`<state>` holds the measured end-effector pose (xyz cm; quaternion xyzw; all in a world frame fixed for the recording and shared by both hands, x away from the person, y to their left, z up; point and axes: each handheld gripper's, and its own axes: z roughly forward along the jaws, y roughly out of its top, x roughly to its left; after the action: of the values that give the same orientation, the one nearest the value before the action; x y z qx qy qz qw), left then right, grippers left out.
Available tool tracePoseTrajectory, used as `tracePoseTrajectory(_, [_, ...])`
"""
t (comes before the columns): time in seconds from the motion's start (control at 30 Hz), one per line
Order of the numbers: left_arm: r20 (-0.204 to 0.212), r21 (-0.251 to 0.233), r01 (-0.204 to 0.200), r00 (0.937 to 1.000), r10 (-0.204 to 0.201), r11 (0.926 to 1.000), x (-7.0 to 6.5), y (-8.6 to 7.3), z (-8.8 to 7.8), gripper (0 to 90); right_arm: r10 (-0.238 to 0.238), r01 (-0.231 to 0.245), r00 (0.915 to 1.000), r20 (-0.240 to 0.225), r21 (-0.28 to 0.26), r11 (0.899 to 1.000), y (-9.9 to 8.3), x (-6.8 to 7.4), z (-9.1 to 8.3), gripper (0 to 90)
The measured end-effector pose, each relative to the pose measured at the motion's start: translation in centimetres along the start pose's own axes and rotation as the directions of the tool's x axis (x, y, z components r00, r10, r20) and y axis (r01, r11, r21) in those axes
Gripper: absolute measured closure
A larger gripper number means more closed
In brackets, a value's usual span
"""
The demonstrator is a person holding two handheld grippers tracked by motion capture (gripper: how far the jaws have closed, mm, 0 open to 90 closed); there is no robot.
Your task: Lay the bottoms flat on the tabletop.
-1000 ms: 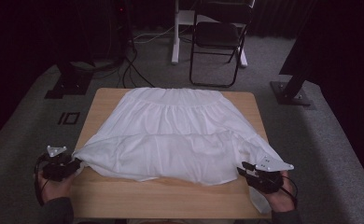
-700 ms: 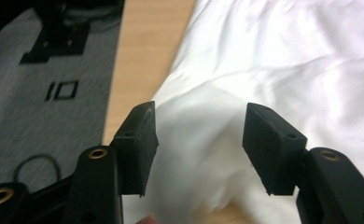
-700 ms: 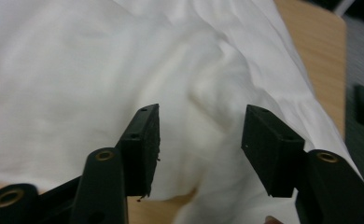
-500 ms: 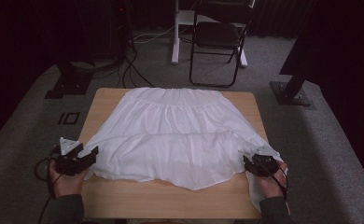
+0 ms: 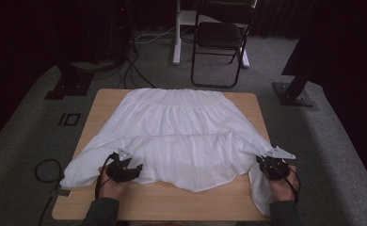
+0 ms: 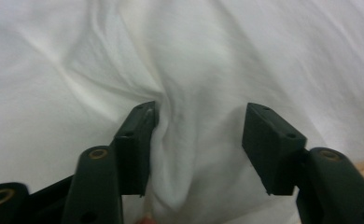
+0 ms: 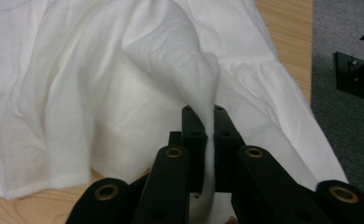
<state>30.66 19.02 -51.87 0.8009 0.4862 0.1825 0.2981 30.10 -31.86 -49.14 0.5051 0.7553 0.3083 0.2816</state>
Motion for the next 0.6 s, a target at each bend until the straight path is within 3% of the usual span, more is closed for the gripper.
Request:
tracePoseTrajectory(0.07, [0.002, 0.017, -0.013, 0.9999, 0.013, 0.9998, -0.3, -0.1, 0.3, 54.2, 0.001, -0.001, 1.0000, 0.001, -0.003, 1.000, 0.0, -0.2, -0.1, 86.7])
tracePoseTrajectory(0.1, [-0.001, 0.050, -0.043, 0.9991, 0.044, 0.9978, -1.0, -0.3, 0.9, 60.3, 0.015, -0.014, 0.9999, 0.002, -0.006, 1.000, -0.2, -0.5, -0.3, 86.7])
tracePoseTrajectory(0.23, [0.017, 0.072, -0.055, 0.9984, 0.054, 0.9959, -0.8, -0.6, 0.5, 84.3, 0.038, -0.038, 0.9993, 0.008, -0.008, 0.999, -0.6, -1.2, -0.6, 86.7])
tracePoseTrajectory(0.37, [0.032, 0.090, -0.057, 0.9980, 0.054, 0.9943, 0.0, -1.3, -0.3, 87.7, 0.051, -0.051, 0.9985, 0.020, -0.016, 0.999, -0.8, -1.7, -1.0, 86.7])
tracePoseTrajectory(0.43, [0.024, 0.105, -0.029, 0.9994, 0.026, 0.9941, 1.3, -2.8, -1.7, 87.9, 0.068, -0.067, 0.9970, 0.037, -0.026, 0.997, -1.0, -2.2, -1.6, 86.7])
tracePoseTrajectory(0.47, [0.024, 0.105, -0.029, 0.9994, 0.026, 0.9941, 1.3, -2.8, -1.7, 87.9, 0.068, -0.067, 0.9970, 0.037, -0.026, 0.997, -1.0, -2.2, -1.6, 86.7])
tracePoseTrajectory(0.53, [0.006, 0.109, 0.017, 0.9998, -0.018, 0.9939, 2.7, -4.2, -3.0, 87.9, 0.103, -0.101, 0.9933, 0.052, -0.034, 0.994, -1.4, -3.2, -2.0, 86.7])
tracePoseTrajectory(0.6, [0.001, 0.111, 0.031, 0.9995, -0.031, 0.9933, 3.1, -4.7, -3.4, 87.9, 0.113, -0.111, 0.9922, 0.053, -0.034, 0.993, -1.5, -3.5, -2.2, 86.6])
